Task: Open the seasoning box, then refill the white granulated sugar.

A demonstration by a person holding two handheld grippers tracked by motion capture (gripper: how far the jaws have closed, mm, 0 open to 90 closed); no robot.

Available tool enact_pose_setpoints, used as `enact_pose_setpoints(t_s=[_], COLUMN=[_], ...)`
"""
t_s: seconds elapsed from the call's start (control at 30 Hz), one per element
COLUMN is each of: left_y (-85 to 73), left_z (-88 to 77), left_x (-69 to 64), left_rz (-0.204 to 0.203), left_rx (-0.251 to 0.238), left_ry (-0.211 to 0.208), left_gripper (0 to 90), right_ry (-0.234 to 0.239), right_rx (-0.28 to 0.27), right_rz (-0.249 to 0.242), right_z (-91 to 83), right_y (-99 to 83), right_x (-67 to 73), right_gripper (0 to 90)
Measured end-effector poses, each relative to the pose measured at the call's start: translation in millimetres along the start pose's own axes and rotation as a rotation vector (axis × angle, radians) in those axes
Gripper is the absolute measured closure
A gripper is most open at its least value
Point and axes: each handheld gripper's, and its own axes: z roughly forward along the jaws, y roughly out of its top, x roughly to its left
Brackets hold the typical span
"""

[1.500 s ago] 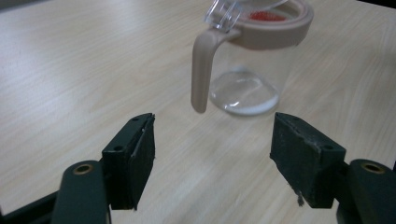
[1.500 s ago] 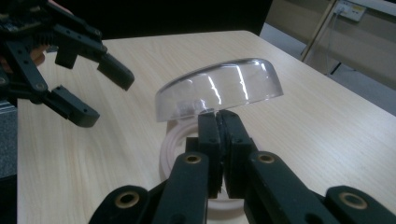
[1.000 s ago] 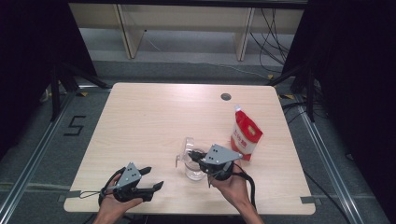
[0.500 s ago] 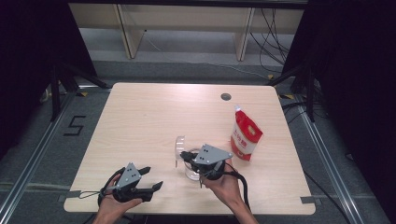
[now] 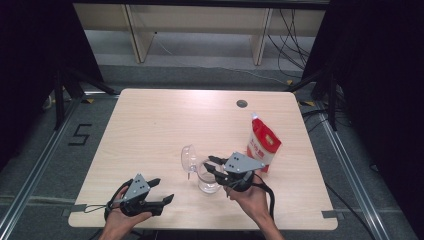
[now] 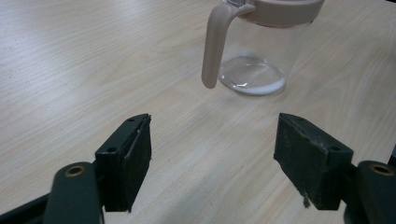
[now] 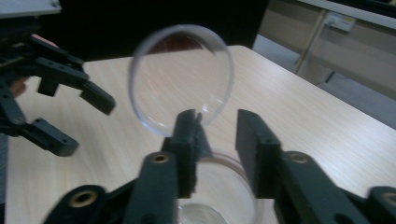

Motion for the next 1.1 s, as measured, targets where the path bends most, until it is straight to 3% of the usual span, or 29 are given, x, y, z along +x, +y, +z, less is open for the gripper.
enact_pose_setpoints(t_s=[0.03, 0.07, 0.17, 0.27, 0.33, 0.43, 0.5, 0.57, 0.63, 0.67, 0.73, 0.83, 0.87, 0.93, 1.0, 1.03, 1.1], left_y=[0.1, -0.3, 0.2, 0.3, 1.0, 1.2, 0.6, 0.4, 0.0, -0.6, -0.7, -1.0, -0.5, -1.1, -1.4, -1.4, -1.4], left_z=[-0.8, -0.9, -0.6, -0.4, -0.2, -0.1, 0.1, -0.2, 0.2, 0.5, -0.1, 0.5, -0.1, 0.9, 1.0, 1.2, 1.1], left_x=[0.0, -1.3, -0.8, -1.4, -1.0, -0.7, -2.5, -1.1, -1.8, -2.7, -2.7, -2.9, -1.6, -0.8, -1.6, -1.7, -2.2], left_rz=[0.0, -0.026, -0.045, -0.041, -0.025, -0.022, -0.052, -0.025, -0.033, -0.05, -0.043, -0.047, -0.025, -0.029, -0.043, -0.047, -0.045], left_rx=[0.013, 0.012, -0.005, -0.003, 0.003, 0.005, 0.001, 0.0, -0.009, -0.01, 0.0, -0.005, 0.003, 0.0, -0.002, -0.003, -0.002], left_ry=[0.008, 0.008, -0.013, -0.021, -0.022, -0.017, -0.016, -0.021, -0.02, -0.017, -0.017, -0.018, -0.009, -0.01, -0.007, -0.005, -0.003], left_gripper=[25.8, 24.7, 17.1, 17.3, 16.5, 16.3, 16.3, 16.3, 16.3, 16.3, 16.3, 16.3, 16.2, 16.3, 16.3, 16.2, 16.2], right_ry=[-0.017, -0.024, -0.037, -0.033, -0.059, -0.083, -0.086, -0.11, -0.111, -0.137, -0.172, -0.193, -0.213, -0.222, -0.232, -0.234, -0.256], right_rx=[-0.004, -0.001, -0.018, -0.033, -0.029, -0.016, -0.01, -0.015, 0.002, -0.003, 0.011, 0.008, 0.008, 0.009, 0.005, 0.012, 0.019], right_rz=[0.011, 0.023, 0.052, 0.058, 0.052, 0.09, 0.091, 0.082, 0.119, 0.104, 0.143, 0.15, 0.13, 0.173, 0.145, 0.181, 0.175], right_z=[-1.4, -3.2, -13.3, -20.4, -26.6, -40.4, -44.4, -51.3, -58.8, -62.6, -70.7, -75.3, -78.0, -81.7, -87.1, -89.6, -96.0], right_y=[-3.2, -6.1, -17.4, -22.7, -27.7, -38.5, -41.0, -46.2, -51.1, -53.6, -60.7, -64.7, -66.3, -68.7, -69.4, -69.8, -71.0], right_x=[-1.7, -3.6, -8.5, -7.6, -8.8, -11.2, -11.9, -13.2, -13.0, -15.3, -16.9, -19.4, -21.6, -20.9, -25.1, -23.9, -26.8], right_gripper=[61.8, 59.0, 48.5, 47.7, 46.6, 45.5, 45.5, 45.5, 45.5, 45.5, 45.4, 45.1, 44.8, 44.3, 44.2, 43.9, 43.6])
